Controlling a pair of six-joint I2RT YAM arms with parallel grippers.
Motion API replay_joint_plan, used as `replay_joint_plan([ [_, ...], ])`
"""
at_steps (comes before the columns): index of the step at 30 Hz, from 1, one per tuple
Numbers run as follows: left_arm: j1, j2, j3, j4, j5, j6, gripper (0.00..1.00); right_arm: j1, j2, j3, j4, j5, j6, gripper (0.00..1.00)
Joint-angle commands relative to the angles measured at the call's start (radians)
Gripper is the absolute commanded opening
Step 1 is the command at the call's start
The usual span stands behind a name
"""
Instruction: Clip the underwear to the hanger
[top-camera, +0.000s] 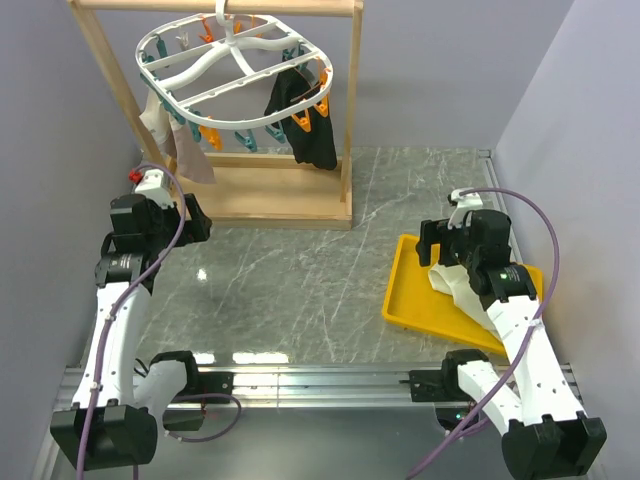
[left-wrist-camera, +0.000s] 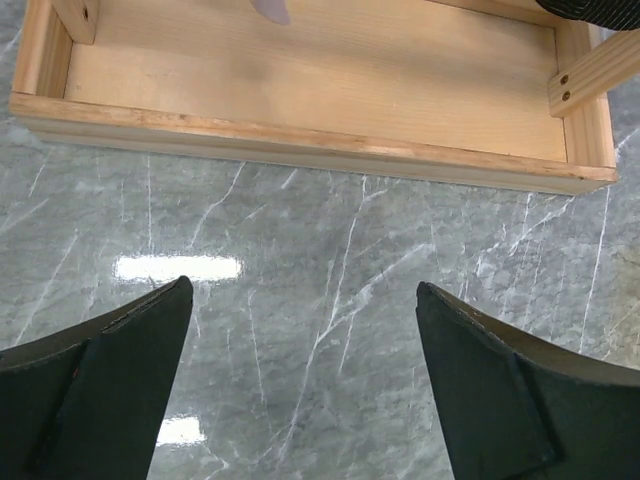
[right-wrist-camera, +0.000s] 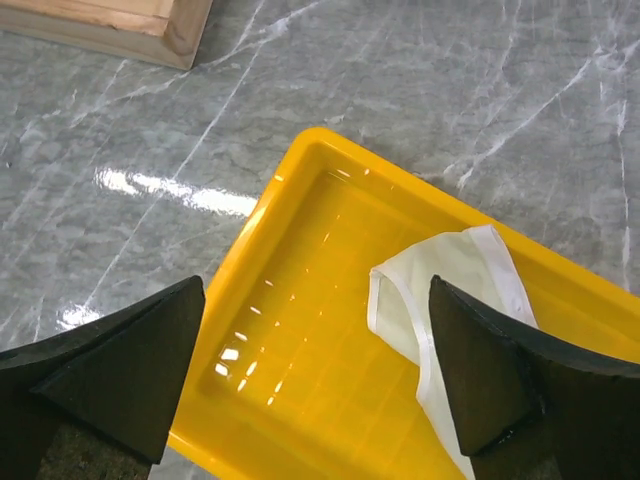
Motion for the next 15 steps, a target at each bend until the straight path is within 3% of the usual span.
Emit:
replay_joint_plan([
  [1,0.002,-0.030,0.010,0.026,0.013,0.023,0.99,-0.007,0.000,0.062,-0.044,-0.010,-0.044,1.00],
  [8,0.003,-0.094,0.004,0.038,0.189,0.072,0.99,-0.011,0.029,0.080,-0.170,0.105,-0.165,1.00],
  [12,0.002,-0.093,0.023,0.006,0.299,0.097,0.99,-0.065,0.145,0.155,-0.311,0.162,-0.211,1.00],
  [15,0.002,-0.094,0.027,-0.006,0.332,0.106,0.99,-0.117,0.170,0.126,-0.324,0.144,-0.260,1.00],
])
